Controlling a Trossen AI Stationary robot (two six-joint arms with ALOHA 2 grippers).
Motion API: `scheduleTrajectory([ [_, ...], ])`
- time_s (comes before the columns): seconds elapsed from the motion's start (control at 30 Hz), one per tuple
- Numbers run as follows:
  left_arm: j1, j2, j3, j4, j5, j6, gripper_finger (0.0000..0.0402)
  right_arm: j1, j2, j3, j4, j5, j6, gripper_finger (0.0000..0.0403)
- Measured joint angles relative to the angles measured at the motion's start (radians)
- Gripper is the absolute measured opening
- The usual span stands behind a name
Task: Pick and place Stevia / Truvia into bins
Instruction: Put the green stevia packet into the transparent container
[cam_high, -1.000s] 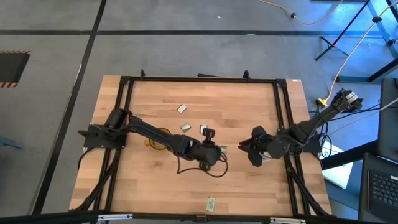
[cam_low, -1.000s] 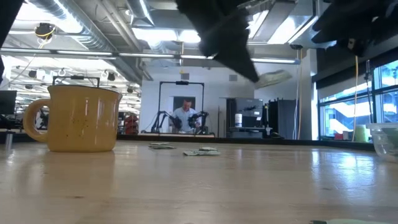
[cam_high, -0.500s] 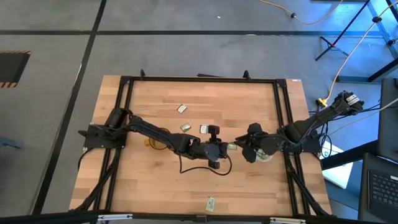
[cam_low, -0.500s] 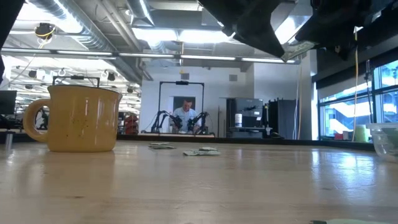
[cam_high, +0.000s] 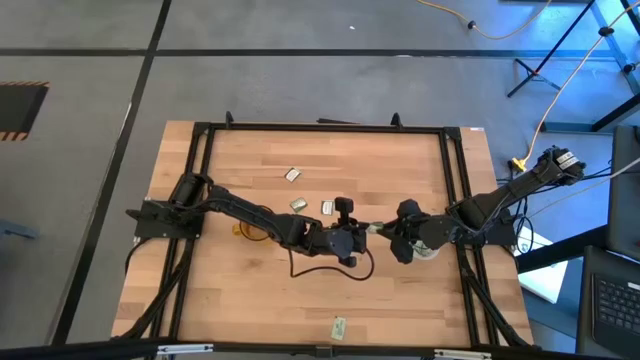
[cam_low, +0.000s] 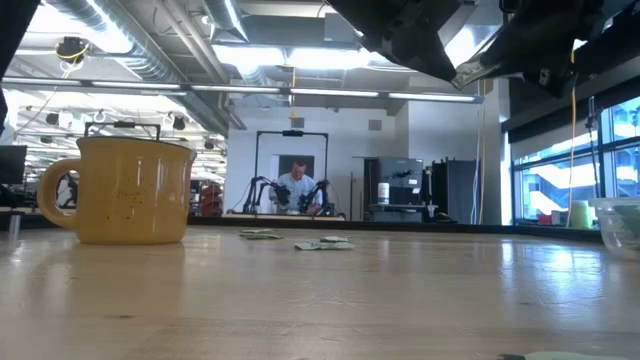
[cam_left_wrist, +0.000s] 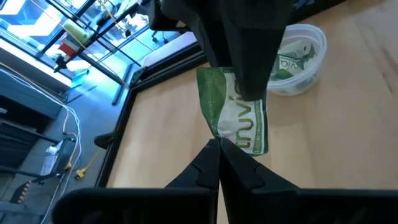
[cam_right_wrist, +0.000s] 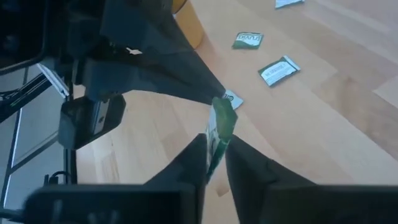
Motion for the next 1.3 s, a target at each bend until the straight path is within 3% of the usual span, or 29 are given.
scheduleTrajectory([
  [0.17, -0.004, 0.000, 0.000, -0.002, 0.001, 0.047, 0.0014, 0.000, 0.000, 0.000, 0.001, -0.002, -0.077, 0.0012],
  [0.47, -0.023, -0.018, 0.001, -0.087, 0.038, -0.009, 0.0093, 0.000, -0.036, 0.000, -0.119, -0.018, -0.050, 0.0006],
  [0.57, -0.023, -0.039, 0.003, -0.197, 0.172, -0.069, 0.0109, 0.006, -0.075, 0.000, -0.192, -0.059, 0.009, 0.0007],
  [0.67, -0.016, -0.045, 0.002, -0.268, 0.394, -0.111, 0.0115, 0.009, -0.113, 0.000, -0.299, -0.160, 0.091, 0.0008],
  [0.77, -0.013, -0.047, 0.001, -0.281, 0.618, -0.122, 0.0115, 0.028, -0.139, 0.000, -0.450, -0.230, 0.202, 0.0006],
  [0.87, -0.012, -0.047, 0.001, -0.286, 0.773, -0.122, 0.0111, 0.057, -0.151, 0.000, -0.600, -0.279, 0.329, 0.0005],
  [1.03, -0.012, -0.047, 0.001, -0.289, 0.897, -0.117, 0.0106, 0.111, -0.154, 0.000, -0.663, -0.358, 0.440, 0.0006],
  [1.3, -0.013, -0.015, 0.001, -0.273, 0.952, -0.141, 0.0104, 0.137, -0.140, 0.000, -0.682, -0.357, 0.445, 0.0006],
])
